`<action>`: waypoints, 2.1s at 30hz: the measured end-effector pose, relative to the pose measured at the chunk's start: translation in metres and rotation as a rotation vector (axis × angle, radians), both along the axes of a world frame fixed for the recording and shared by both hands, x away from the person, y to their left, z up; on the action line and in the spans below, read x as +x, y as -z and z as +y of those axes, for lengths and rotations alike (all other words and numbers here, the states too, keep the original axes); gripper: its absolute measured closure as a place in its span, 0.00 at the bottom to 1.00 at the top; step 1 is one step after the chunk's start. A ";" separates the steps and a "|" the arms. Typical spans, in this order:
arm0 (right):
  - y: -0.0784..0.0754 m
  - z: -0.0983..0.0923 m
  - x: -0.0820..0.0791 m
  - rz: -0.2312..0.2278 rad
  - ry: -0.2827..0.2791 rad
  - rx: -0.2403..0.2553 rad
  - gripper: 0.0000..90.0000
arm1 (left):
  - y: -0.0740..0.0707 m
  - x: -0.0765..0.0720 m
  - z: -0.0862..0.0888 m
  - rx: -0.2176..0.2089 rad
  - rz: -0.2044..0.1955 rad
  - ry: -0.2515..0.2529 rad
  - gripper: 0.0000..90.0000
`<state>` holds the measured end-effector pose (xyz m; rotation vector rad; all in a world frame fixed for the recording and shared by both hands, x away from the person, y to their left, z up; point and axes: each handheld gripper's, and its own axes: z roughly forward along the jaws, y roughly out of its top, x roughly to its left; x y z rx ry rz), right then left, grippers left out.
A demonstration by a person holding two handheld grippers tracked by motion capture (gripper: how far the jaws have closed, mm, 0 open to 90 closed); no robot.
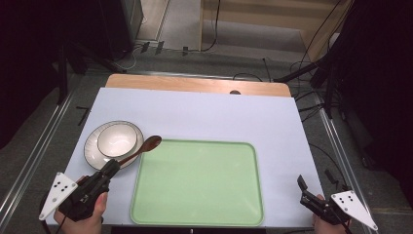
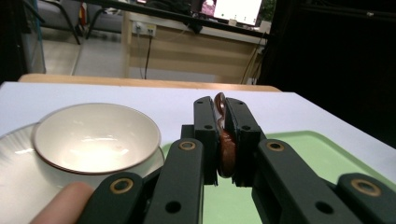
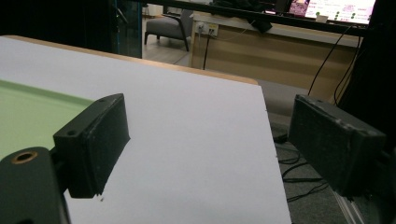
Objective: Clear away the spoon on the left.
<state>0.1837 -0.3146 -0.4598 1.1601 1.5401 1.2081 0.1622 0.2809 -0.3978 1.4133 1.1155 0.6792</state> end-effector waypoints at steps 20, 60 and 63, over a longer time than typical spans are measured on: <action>0.000 0.000 0.000 0.003 0.000 0.001 0.15 | 0.030 0.029 -0.048 0.057 0.064 0.063 0.94; 0.003 0.000 0.002 0.021 -0.002 0.007 0.15 | 0.042 0.051 -0.073 0.118 0.204 0.225 1.00; 0.003 0.001 0.002 0.021 -0.001 0.008 0.15 | 0.037 0.060 -0.079 0.103 0.227 0.267 1.00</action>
